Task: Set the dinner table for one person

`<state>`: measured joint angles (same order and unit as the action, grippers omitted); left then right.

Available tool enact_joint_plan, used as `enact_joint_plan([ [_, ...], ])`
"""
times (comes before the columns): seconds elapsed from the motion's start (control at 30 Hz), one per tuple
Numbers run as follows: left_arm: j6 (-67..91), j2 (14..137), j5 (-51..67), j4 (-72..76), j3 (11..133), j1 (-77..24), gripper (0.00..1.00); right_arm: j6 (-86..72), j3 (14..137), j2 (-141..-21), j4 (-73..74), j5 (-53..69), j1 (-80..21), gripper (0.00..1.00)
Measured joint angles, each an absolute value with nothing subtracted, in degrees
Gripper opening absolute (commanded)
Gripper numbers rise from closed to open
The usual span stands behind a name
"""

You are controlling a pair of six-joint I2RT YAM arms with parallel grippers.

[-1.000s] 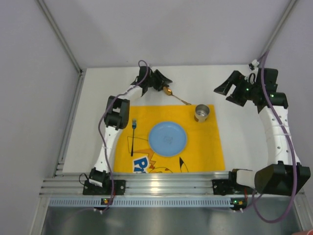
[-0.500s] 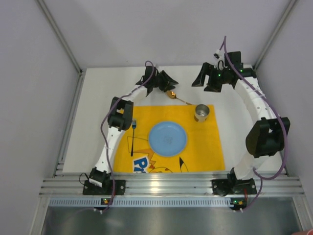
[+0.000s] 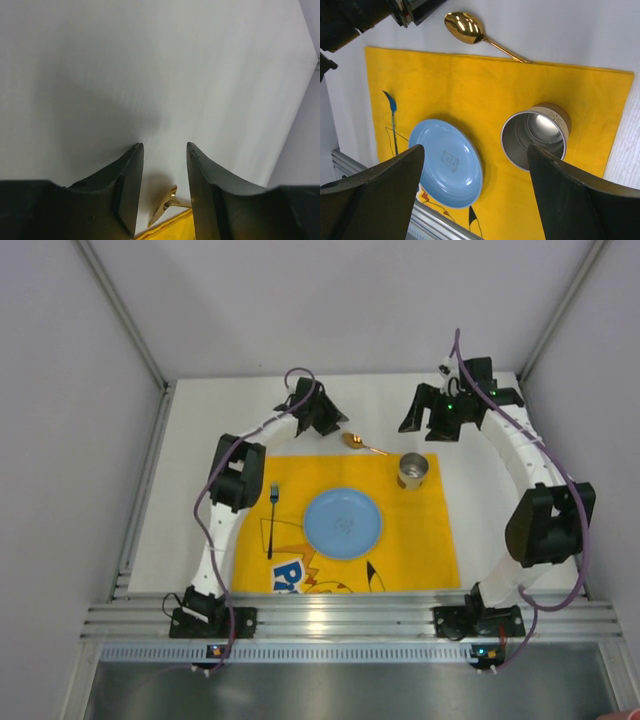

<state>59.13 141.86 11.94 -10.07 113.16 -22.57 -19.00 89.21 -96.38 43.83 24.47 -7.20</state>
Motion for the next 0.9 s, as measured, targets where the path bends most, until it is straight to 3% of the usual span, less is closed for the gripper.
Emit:
enact_joint_plan([
  [0.23,63.02,149.95,12.29,-13.56,128.90,-28.47,0.47,-18.57,86.91,-94.35,44.38,23.57,-5.82,0.84],
  [0.53,70.19,157.64,23.00,-4.45,134.13,-39.22,0.56,-18.28,89.93,-94.89,45.08,23.07,-5.02,0.85],
  [0.9,60.88,143.20,17.28,-8.16,128.22,-24.99,0.60,-17.63,97.97,-100.18,45.82,22.20,-6.39,0.84],
])
